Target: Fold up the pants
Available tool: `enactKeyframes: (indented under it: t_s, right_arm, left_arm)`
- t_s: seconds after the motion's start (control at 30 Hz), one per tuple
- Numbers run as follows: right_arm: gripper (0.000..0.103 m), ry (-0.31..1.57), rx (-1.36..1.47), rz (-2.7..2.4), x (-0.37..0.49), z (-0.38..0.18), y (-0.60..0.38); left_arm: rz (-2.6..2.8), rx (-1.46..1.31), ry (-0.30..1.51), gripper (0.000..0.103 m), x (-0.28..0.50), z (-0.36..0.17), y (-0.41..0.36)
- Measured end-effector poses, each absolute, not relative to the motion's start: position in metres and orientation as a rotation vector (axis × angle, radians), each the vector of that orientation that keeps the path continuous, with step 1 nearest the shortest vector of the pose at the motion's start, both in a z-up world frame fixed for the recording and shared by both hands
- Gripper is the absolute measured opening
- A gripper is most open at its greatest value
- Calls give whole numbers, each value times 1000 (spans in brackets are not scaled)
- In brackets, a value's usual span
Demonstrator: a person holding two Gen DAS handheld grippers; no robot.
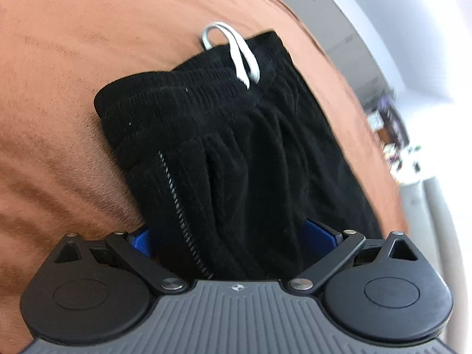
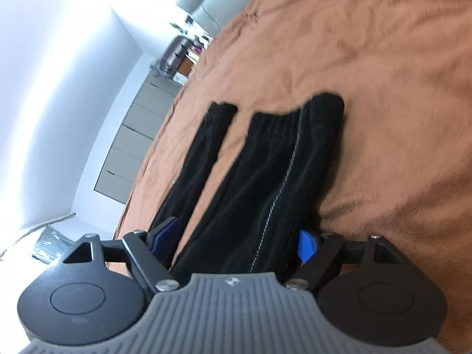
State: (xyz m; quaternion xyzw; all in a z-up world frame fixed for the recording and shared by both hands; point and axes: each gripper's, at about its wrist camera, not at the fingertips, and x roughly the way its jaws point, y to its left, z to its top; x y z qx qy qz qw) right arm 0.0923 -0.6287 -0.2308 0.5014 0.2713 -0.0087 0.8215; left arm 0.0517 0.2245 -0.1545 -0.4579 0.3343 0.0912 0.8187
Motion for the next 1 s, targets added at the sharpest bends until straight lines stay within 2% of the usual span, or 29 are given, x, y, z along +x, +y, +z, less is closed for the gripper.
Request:
enactKeyframes:
  t_s: [0.17, 0.2, 0.23, 0.27, 0.3, 0.33, 0.37, 0.4, 0.63, 0.83, 1.0]
  right_arm:
    - [67, 611, 1061, 4, 104, -242, -628]
    - [65, 614, 1053, -4, 106, -242, -627]
    - [64, 618, 1054, -12, 109, -241, -627]
    - [62, 624, 1060, -15, 112, -242, -627]
    - [46, 622, 1072, -12, 114, -240, -628]
    - [34, 612, 1095, -1, 115, -237, -630]
    - [9, 604, 1116, 3, 111, -235, -631]
    - [4, 592, 1145, 9, 110, -233, -635]
    - [3, 530, 1163, 119, 109, -199, -640]
    - [3, 426, 1173, 208, 111, -155, -641]
    - [3, 406, 1152, 226, 114, -136, -638]
  left_arm:
    - [255, -1039, 672, 103, 55, -161, 227]
    - [265, -1045, 668, 90, 55, -160, 228]
    - [286, -1031, 680, 67, 54, -158, 228]
    - [316, -1000, 702, 56, 56, -155, 228]
    - [329, -976, 714, 41, 54, -151, 228]
    - [313, -970, 705, 39, 51, -148, 230]
    - [280, -974, 682, 36, 48, -145, 231]
    - [251, -971, 665, 34, 47, -141, 233]
    - [77, -1042, 577, 25, 40, -109, 254]
    - [2, -1003, 490, 23, 38, -73, 259]
    - [-2, -959, 521, 23, 47, -75, 258]
